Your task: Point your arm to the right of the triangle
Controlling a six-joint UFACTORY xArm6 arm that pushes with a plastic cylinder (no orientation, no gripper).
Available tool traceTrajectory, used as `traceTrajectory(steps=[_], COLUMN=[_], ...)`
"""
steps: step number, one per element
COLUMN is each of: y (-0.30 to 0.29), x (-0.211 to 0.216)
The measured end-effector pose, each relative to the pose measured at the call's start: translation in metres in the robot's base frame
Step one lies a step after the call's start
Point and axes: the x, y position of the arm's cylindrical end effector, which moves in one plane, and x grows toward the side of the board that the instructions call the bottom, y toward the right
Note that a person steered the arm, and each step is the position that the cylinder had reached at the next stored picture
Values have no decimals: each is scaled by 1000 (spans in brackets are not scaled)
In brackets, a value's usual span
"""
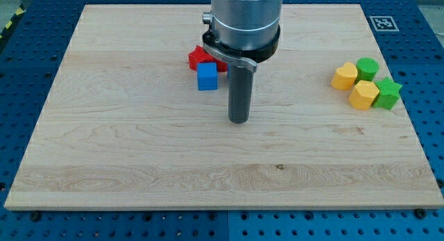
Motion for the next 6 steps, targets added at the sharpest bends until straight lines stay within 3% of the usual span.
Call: traceTrajectory(steps=[4, 6], y=[20, 73], x=[-7, -39])
